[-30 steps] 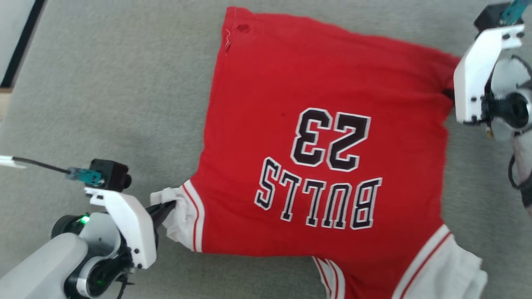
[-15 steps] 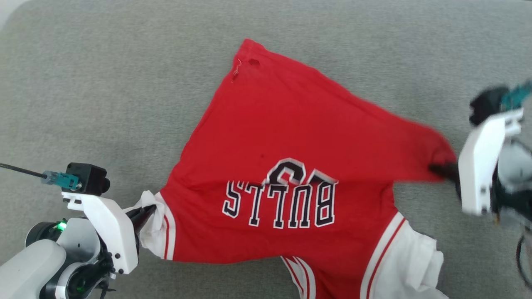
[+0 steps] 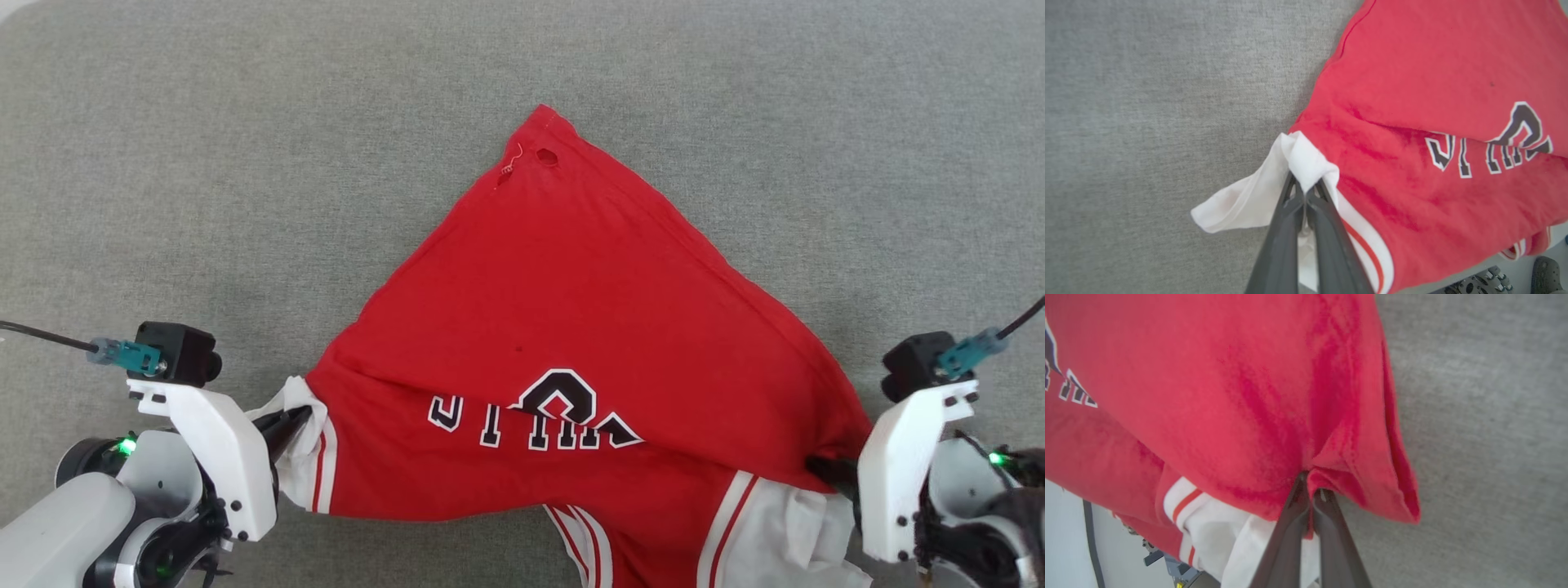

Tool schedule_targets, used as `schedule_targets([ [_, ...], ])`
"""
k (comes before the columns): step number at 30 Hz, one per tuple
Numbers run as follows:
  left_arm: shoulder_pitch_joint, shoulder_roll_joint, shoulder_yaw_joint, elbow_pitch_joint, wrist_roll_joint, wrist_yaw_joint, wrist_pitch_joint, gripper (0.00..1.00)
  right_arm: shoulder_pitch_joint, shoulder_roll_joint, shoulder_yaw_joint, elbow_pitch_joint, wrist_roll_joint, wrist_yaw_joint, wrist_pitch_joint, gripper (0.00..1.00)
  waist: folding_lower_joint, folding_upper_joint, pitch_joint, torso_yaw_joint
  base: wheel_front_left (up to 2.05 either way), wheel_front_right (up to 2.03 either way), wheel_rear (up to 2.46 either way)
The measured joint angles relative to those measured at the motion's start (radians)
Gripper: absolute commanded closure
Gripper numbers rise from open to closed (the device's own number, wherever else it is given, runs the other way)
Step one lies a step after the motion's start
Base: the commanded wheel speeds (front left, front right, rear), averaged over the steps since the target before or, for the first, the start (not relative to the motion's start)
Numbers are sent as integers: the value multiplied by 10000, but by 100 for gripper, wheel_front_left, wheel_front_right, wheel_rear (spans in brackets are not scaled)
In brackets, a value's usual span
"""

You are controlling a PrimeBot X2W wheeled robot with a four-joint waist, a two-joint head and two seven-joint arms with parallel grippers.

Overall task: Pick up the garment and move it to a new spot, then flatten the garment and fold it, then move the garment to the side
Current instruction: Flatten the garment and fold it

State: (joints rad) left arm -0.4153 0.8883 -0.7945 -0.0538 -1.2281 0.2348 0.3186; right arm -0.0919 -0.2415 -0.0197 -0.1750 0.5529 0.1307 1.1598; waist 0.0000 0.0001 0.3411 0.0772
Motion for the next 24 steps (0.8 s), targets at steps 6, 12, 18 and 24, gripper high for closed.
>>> schedule_targets([
  [6,-19,-130,-65,155,0,-105,-4,100,-130,-226,412,623,-257,21,-1149,0,1,0,-40,60,0,0,0],
  [12,-3,-232,-125,244,0,-194,-25,100,-274,-617,2,-334,-173,0,-1147,0,0,0,-192,238,0,0,0],
  [18,12,-357,-194,257,4,-247,-38,100,-982,-533,-173,-1515,-347,0,-1296,0,0,0,-301,525,0,0,0],
  [24,-133,-616,-326,278,96,-403,-15,100,-2478,-784,602,-1285,-654,0,-2157,0,0,0,-294,931,0,0,0],
])
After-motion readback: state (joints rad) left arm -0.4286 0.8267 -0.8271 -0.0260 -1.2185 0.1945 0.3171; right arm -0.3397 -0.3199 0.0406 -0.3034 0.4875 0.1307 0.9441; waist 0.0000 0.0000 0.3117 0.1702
